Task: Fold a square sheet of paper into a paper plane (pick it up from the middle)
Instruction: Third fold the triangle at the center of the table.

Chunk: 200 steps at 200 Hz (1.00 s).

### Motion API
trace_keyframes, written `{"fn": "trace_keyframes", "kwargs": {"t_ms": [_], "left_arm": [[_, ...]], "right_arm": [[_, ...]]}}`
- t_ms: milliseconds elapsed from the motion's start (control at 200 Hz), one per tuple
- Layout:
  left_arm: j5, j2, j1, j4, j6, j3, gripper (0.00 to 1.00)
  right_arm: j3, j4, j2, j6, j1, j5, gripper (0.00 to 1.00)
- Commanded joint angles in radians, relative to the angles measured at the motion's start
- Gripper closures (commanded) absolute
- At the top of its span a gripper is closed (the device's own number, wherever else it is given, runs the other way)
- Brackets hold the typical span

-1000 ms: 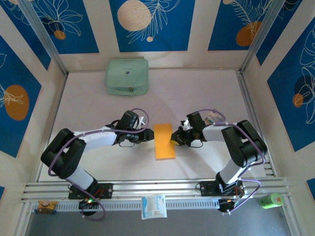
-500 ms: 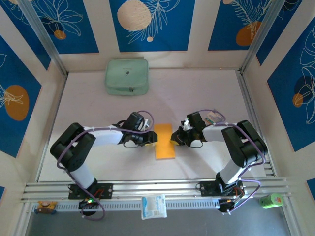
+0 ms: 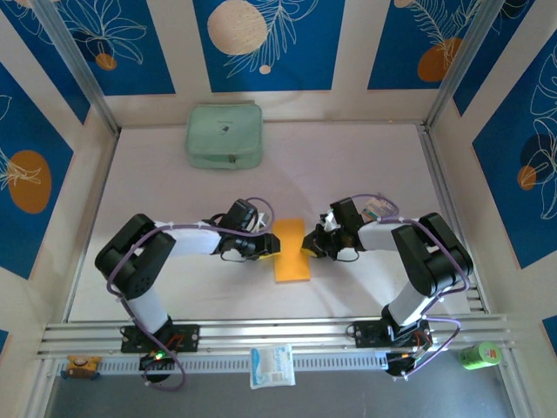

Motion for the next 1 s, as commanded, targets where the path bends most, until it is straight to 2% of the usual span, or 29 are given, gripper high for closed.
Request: {"fn": "trace_keyframes", "kwargs": {"t_ms": [0,100,185,570,800,880,995], "left_arm": [[0.013,0.015,-0.008,0.004,-0.008,0.015,0.63],[0.018,0.023,-0.008,0.009,-0.009,0.018,0.63],[0.036,0.028,-0.01,0.026,-0.013,0.017,0.67],[0.029,0.018,-0.01,0.046,-0.024,0.009,0.69],[0.015,-0.002,-0.009,0.063,-0.027,-0.006,0.78],[0.013,-0.016,-0.009,0.088,-0.031,-0.021,0.92],[-0.002,-0.041,-0.005,0.101,-0.034,-0.037,0.93]], "right_arm": [[-0.034,-0.079,0.014,0.017,0.016,0.031,0.89],[-0.034,-0.081,0.011,0.017,0.016,0.035,0.89],[-0.034,-0.08,0.011,0.018,0.017,0.035,0.89],[-0.029,-0.078,0.011,0.015,0.017,0.032,0.89],[-0.032,-0.068,-0.003,0.013,0.017,0.03,0.88],[-0.027,-0.061,-0.013,0.004,0.017,0.021,0.88],[-0.016,-0.051,-0.053,-0.026,0.02,-0.005,0.87]]}}
